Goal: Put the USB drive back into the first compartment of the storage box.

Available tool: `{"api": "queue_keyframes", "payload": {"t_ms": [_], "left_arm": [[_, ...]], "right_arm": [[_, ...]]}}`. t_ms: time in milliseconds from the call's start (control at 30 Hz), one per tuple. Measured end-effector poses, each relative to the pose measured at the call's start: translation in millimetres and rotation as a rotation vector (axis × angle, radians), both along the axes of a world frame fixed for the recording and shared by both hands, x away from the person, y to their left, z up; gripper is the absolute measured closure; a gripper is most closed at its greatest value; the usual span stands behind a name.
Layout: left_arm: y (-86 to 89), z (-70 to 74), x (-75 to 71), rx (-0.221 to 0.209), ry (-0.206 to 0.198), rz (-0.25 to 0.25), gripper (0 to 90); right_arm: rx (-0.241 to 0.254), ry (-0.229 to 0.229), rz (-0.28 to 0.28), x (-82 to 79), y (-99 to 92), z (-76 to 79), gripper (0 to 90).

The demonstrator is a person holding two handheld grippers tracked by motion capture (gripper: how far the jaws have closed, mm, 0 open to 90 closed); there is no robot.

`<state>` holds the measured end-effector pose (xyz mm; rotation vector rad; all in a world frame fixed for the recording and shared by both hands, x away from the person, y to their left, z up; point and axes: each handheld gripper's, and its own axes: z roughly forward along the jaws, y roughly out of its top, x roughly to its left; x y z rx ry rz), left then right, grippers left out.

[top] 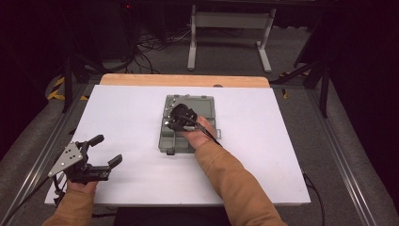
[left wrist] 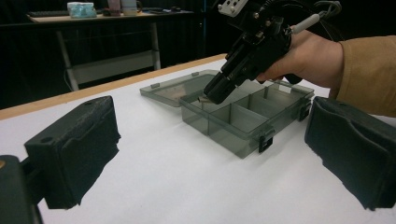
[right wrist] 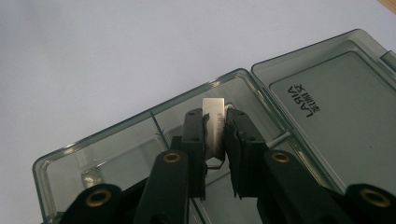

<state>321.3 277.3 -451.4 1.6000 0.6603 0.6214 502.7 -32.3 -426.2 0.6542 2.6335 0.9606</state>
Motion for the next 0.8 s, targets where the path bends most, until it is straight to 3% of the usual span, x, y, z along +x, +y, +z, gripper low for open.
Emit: {"api": "queue_keyframes", "payload": {"t_ms": [267,467,800], "left_arm": [[0.1,0.0,0.1,0.000,0.000,0.000,3.6],[0.2,0.2,-0.1,-0.001,0.000,0.000,3.6],[-0.1,0.0,0.4,0.003,0.003,0.001,3.6]], "right_arm": [[-0.004,0.000,0.002,0.5,0.1,-0.4,78.3],[0.010,-0.012,0.004,-0.9,-1.3,2.5,68.4],[0.118,-0.021,0.018,-5.9,-12.3,19.7,33.2]]}}
